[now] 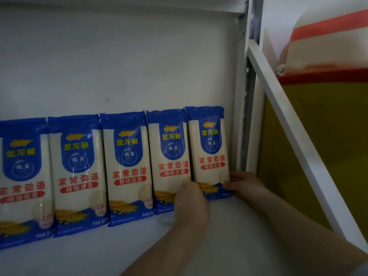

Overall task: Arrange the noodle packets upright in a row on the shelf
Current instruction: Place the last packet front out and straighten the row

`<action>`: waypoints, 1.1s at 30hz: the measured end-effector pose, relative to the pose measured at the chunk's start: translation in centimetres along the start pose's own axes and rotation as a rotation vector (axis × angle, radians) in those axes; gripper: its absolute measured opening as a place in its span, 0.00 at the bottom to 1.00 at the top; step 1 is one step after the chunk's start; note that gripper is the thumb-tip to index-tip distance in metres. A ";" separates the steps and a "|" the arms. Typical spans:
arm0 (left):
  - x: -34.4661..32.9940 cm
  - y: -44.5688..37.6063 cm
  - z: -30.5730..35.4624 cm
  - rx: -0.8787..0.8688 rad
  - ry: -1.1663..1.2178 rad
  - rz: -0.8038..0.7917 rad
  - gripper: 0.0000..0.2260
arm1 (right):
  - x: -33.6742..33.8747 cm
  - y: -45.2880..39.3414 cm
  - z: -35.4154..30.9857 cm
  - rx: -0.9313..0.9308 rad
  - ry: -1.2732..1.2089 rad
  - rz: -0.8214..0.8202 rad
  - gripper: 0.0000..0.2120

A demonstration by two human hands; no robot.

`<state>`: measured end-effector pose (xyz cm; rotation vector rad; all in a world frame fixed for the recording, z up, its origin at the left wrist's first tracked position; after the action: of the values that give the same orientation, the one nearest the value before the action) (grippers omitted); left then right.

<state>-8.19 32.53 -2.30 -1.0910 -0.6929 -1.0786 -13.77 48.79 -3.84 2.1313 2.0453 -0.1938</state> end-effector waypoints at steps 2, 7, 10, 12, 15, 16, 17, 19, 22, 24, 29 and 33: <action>0.1 -0.1 0.1 -0.013 -0.051 0.002 0.07 | 0.0 0.1 0.1 0.023 0.010 0.012 0.22; 0.7 0.4 0.3 -0.123 -0.207 -0.028 0.09 | 0.2 0.1 -0.2 0.036 0.178 -0.017 0.25; 1.4 0.4 0.9 -0.209 -0.286 -0.032 0.10 | 0.4 0.2 0.1 0.052 0.236 -0.023 0.26; 1.9 0.9 1.3 -0.296 -0.337 0.027 0.05 | 0.5 0.2 0.3 0.081 0.241 0.003 0.25; 1.5 1.4 1.4 -0.351 -0.430 0.015 0.19 | 0.7 0.3 0.7 0.127 0.243 0.016 0.22; 0.7 1.0 1.1 -0.373 -0.398 0.083 0.22 | 0.7 0.3 0.7 0.143 0.250 0.021 0.22; -0.7 0.7 0.5 -0.390 -0.409 0.162 0.23 | 0.7 0.4 0.8 0.159 0.255 0.025 0.21; -0.1 1.3 0.8 -0.406 -0.445 0.120 0.22 | 0.6 0.6 0.9 0.186 0.260 0.029 0.21; 1.4 1.6 1.4 -0.391 -0.484 -0.076 0.03 | 0.5 0.9 0.9 0.208 0.269 0.032 0.20; 0.9 1.4 1.0 -0.353 -0.529 -0.069 0.09 | 0.5 1.0 0.9 0.206 0.277 0.032 0.20; 0.6 1.4 1.3 -0.359 -0.551 -0.110 0.09 | 0.4 1.0 1.0 0.210 0.269 0.042 0.19; 0.5 1.0 1.7 -0.360 -0.556 -0.149 0.09 | 0.3 1.0 1.0 0.219 0.294 0.050 0.19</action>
<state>-6.95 34.03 -1.67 -1.7046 -1.0560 -1.0542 -12.71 48.80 -4.80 2.4692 2.2130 -0.1065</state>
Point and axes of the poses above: each hand's wrist, its own y-axis away from the middle knuckle, its own x-axis out of the back of the hand, z = x × y, the point moved 2 cm from there along -y, towards the middle knuckle, and after that the axes turned 12 degrees about -y, right-handed, at the moved point
